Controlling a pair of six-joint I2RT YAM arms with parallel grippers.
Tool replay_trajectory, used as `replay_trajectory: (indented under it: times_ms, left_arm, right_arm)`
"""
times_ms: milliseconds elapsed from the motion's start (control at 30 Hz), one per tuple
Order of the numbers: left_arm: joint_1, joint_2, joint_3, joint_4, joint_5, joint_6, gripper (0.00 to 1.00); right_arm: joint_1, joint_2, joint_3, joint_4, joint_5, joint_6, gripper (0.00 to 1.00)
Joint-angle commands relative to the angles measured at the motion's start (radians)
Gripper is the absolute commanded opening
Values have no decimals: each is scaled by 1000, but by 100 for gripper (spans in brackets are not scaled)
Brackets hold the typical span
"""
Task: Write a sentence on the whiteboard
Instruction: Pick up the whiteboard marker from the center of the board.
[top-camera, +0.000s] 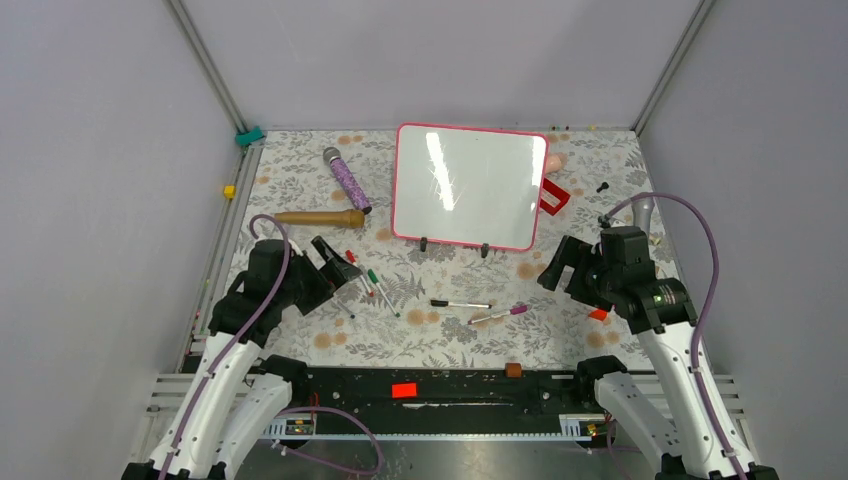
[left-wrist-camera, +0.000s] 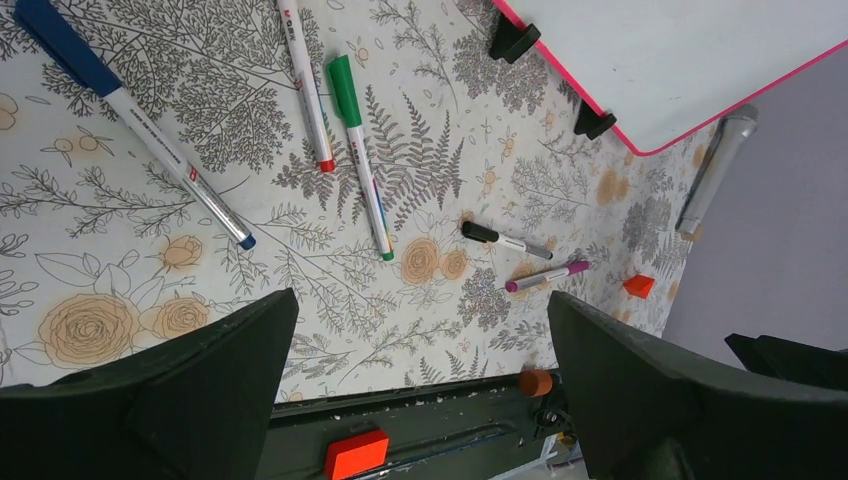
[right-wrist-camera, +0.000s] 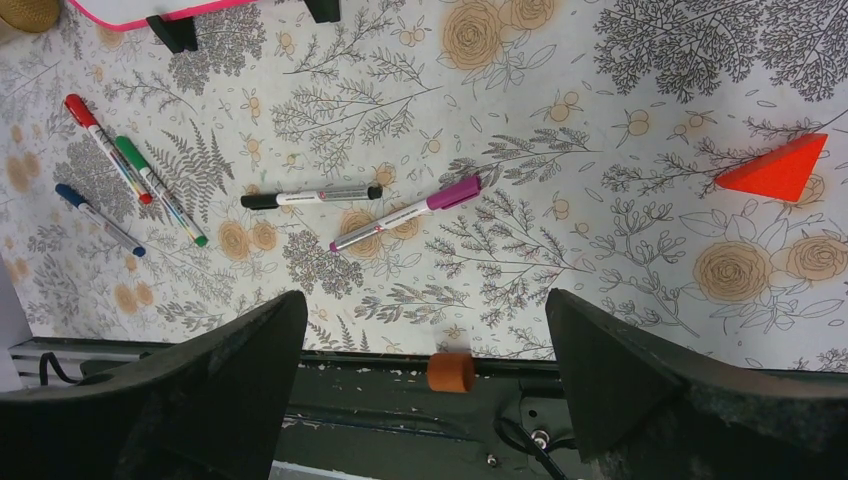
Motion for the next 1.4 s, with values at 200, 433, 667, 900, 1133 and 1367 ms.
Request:
replay_trajectory:
  times_ms: [200,433,667,900,1133,1367]
  left_arm:
    - [-4,-8,22,42,-44,121,99]
    - [-5,-5,42,18,-78,243,99]
    - [-15,36,31,48,-79,255,98]
    - [-36,93,80,62,-85,281,94]
    - [-36,213,77,96,-80,191,86]
    - [-36,433,174,93,-131,155,70]
  right_arm:
    - [9,12,-2,31,9,40,97]
    - [9,27,-59,168,-177,7,88]
    - [157,159,-15,218,-93,-91,86]
    - [498,352,125,297,81,-187,87]
    - [616,552,259,317,139,-224,82]
    - [621,549,224,320,113,-225,79]
